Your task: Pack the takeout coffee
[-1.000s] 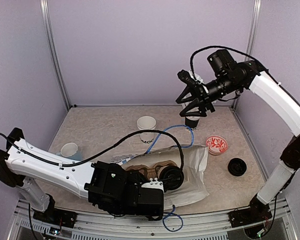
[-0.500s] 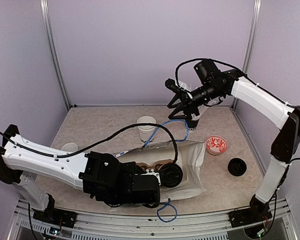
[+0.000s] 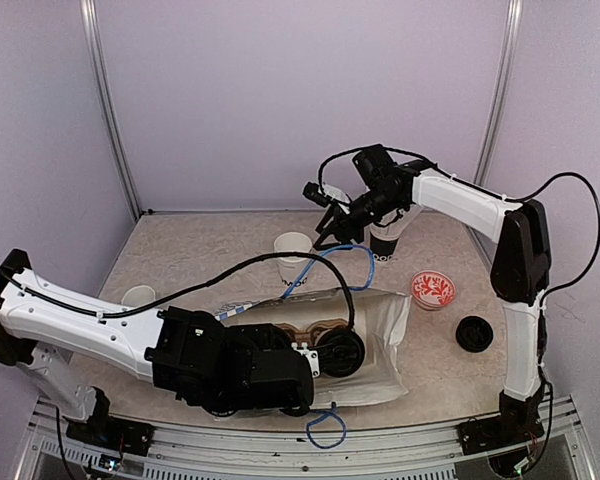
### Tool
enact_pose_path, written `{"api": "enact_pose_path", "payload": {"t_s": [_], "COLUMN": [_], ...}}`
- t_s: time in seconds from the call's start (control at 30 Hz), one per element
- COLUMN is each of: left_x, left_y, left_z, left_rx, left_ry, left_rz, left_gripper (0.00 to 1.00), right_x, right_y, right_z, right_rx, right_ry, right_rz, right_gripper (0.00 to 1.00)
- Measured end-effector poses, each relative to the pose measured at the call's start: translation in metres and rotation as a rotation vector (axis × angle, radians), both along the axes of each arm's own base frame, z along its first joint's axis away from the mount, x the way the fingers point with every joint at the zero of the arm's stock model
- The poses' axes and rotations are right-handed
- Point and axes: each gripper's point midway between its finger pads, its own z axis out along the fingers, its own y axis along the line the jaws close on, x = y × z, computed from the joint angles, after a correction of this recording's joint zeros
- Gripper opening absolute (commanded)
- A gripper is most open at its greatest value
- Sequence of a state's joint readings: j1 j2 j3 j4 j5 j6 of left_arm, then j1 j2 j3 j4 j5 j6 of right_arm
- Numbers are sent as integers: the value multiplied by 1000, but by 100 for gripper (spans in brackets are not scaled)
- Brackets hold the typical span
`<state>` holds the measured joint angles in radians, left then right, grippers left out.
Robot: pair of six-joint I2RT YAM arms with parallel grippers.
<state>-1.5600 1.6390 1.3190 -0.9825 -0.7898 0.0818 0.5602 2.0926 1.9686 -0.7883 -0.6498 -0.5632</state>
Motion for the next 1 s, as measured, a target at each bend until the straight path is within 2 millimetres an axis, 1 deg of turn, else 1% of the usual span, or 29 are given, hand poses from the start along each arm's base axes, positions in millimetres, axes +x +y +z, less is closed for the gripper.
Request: {"api": "enact_pose_path", "payload": {"t_s": [0.13, 0.23, 0.43, 0.67, 0.87, 1.0], "left_x": [2, 3, 6, 12, 9, 7], "left_y": [3, 4, -4, -5, -8, -6], "left_z": [3, 5, 15, 10, 8, 6], "left_rx": [-18, -28, -68, -57, -52, -43], "left_ry": [-20, -32, -53, -57, -42, -35], "left_rz": [-10, -23, -50, -63, -84, -96], "left_gripper": [49, 49, 49, 49, 48, 48], "right_x": [4, 3, 2, 0, 0, 2], "right_y": [3, 7, 12, 16, 17, 19], "right_z": [-23, -36, -39, -48, -60, -62], "right_rx": [-20, -32, -27, -27, -37, -36], "right_ry": [41, 62, 62, 89, 116, 125], "right_rz": [-3, 4, 9, 18, 19, 19], "right_gripper": [60, 60, 60, 60, 60, 60]}}
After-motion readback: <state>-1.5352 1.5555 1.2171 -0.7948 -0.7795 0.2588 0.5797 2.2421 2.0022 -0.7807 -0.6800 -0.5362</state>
